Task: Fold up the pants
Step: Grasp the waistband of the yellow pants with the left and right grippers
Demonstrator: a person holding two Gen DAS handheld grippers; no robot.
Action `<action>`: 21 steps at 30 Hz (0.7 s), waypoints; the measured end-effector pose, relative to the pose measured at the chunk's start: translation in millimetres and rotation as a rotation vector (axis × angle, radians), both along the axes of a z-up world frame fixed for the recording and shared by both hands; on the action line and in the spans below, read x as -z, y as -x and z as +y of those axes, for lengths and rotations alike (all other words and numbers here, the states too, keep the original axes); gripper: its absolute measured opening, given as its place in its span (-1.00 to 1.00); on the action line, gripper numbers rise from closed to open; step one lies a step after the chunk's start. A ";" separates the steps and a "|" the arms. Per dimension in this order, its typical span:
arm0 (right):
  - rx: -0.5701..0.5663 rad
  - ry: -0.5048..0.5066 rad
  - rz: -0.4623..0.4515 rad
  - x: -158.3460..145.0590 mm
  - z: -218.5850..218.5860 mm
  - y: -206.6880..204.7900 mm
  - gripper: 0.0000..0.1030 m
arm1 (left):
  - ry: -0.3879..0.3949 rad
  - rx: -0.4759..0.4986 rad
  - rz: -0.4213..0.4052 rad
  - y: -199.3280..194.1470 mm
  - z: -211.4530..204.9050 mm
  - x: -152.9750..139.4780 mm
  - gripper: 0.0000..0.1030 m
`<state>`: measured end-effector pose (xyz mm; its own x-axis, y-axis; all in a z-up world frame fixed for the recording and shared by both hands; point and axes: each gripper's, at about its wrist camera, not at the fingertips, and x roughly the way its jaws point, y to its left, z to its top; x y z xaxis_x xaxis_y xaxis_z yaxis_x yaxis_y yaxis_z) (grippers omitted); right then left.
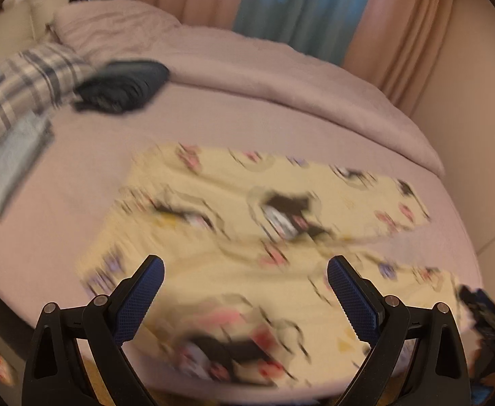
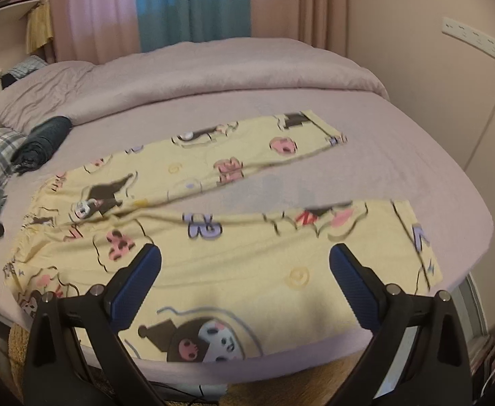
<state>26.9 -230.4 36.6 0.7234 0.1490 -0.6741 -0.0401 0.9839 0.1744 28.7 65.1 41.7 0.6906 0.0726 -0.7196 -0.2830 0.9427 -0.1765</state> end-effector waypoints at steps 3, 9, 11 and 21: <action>-0.067 -0.108 -0.019 -19.4 -25.7 -24.5 0.92 | 0.004 -0.026 0.019 -31.1 30.0 -9.1 0.90; -0.067 -0.103 0.062 -39.8 -70.9 -125.4 0.92 | -0.056 -0.080 0.079 -99.3 82.9 -14.9 0.90; -0.031 -0.095 0.132 -33.8 -84.7 -170.7 0.90 | -0.041 -0.109 0.118 -120.2 103.6 -7.2 0.90; 0.068 -0.110 0.405 29.1 -106.7 -355.8 0.76 | -0.031 -0.248 0.361 -178.4 173.7 62.1 0.84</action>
